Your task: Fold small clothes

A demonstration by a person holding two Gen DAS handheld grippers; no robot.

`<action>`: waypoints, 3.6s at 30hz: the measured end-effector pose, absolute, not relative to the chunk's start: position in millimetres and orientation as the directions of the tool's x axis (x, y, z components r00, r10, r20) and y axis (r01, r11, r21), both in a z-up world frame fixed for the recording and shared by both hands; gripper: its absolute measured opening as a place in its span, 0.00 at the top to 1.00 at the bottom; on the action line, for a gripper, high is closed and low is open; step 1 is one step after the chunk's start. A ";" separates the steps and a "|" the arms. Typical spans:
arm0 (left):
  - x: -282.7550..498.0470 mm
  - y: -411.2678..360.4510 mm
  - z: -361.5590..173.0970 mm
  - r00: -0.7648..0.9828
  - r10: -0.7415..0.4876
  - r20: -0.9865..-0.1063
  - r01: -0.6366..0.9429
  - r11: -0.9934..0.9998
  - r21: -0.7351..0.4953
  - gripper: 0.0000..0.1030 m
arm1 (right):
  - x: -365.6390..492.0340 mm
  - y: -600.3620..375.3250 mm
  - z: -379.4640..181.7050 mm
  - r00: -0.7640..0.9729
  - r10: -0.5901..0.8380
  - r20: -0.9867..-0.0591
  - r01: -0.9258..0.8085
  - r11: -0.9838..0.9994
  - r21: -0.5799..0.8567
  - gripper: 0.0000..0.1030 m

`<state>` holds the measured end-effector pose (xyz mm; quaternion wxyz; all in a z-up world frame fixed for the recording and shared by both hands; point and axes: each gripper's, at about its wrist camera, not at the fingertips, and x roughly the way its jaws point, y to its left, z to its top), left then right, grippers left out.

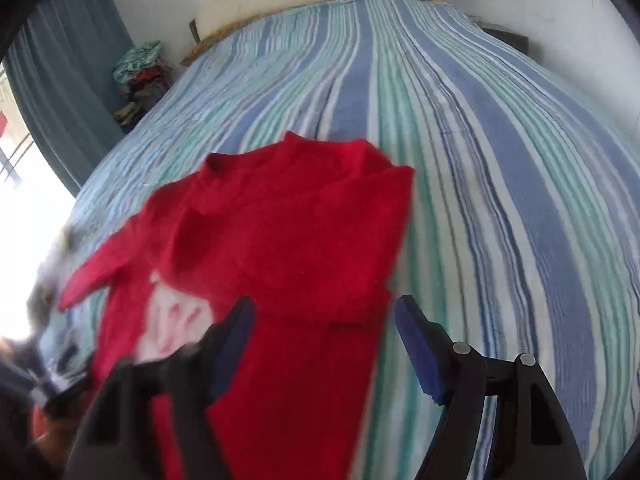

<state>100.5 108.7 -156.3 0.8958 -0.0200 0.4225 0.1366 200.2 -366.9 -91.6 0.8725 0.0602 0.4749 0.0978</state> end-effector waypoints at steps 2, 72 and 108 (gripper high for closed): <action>101.1 108.0 -156.7 0.605 0.233 -0.762 -0.263 0.961 0.085 0.00 | 192.9 -375.7 -107.3 0.500 0.171 -0.849 -0.139 0.983 0.116 0.30; 96.9 102.4 -160.0 0.619 0.256 -0.742 -0.267 0.958 0.108 0.00 | 240.4 -141.5 -103.0 0.323 0.428 -0.844 -0.650 0.749 0.131 0.38; 90.5 115.7 -146.2 0.544 0.130 -0.829 -0.238 0.971 -0.005 0.00 | 60.6 -485.1 -156.3 0.673 -0.015 -0.739 0.158 0.980 0.124 0.16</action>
